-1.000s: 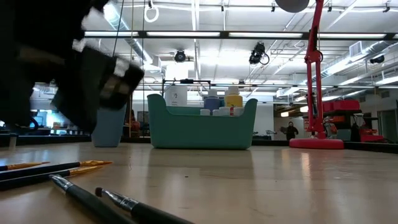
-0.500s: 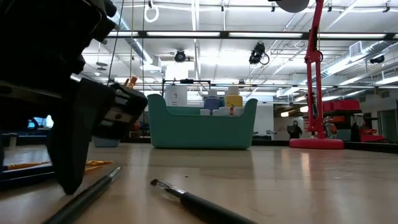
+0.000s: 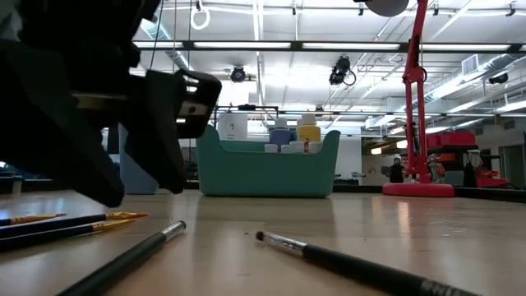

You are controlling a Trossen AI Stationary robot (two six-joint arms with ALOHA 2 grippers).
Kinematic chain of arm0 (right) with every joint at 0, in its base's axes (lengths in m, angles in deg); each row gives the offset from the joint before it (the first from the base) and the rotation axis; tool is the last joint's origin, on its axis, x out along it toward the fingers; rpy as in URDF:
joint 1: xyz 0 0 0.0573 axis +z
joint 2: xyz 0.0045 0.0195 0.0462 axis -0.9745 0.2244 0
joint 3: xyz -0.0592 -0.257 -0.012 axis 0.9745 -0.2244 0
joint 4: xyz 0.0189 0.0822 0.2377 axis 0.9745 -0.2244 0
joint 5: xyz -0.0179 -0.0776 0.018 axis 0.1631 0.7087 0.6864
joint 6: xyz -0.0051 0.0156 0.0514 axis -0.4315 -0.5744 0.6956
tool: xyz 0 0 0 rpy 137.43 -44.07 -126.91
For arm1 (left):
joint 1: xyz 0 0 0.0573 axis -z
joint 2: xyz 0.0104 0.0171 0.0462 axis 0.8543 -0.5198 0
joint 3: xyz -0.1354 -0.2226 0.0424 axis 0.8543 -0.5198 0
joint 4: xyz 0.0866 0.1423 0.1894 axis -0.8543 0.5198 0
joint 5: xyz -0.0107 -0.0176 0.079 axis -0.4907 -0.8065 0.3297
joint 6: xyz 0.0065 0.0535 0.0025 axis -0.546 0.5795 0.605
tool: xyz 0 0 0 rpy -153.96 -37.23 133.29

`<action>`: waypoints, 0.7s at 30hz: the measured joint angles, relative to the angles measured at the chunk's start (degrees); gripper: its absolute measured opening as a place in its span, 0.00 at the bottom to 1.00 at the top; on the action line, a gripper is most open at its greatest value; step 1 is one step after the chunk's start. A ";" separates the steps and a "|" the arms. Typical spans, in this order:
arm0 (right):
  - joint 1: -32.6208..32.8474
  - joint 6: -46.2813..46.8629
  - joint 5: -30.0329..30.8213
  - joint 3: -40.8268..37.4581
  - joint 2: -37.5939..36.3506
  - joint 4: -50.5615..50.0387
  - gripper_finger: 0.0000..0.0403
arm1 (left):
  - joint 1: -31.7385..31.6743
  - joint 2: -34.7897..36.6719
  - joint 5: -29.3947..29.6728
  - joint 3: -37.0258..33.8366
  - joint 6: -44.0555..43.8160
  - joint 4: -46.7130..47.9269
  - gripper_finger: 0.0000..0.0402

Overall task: Pick & Place Paint Supplies
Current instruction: Put the silver paint brush into the blue cup

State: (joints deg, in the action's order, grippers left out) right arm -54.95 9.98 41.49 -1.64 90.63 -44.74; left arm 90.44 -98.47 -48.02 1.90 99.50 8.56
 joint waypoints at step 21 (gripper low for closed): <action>10.40 53.72 1.22 0.06 2.95 -13.08 0.25 | -4.12 14.62 12.82 -0.11 -0.19 13.43 0.36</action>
State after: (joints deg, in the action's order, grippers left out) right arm -44.54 63.70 42.71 -1.58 93.58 -57.82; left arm 86.32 -83.85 -35.21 1.79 99.31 21.99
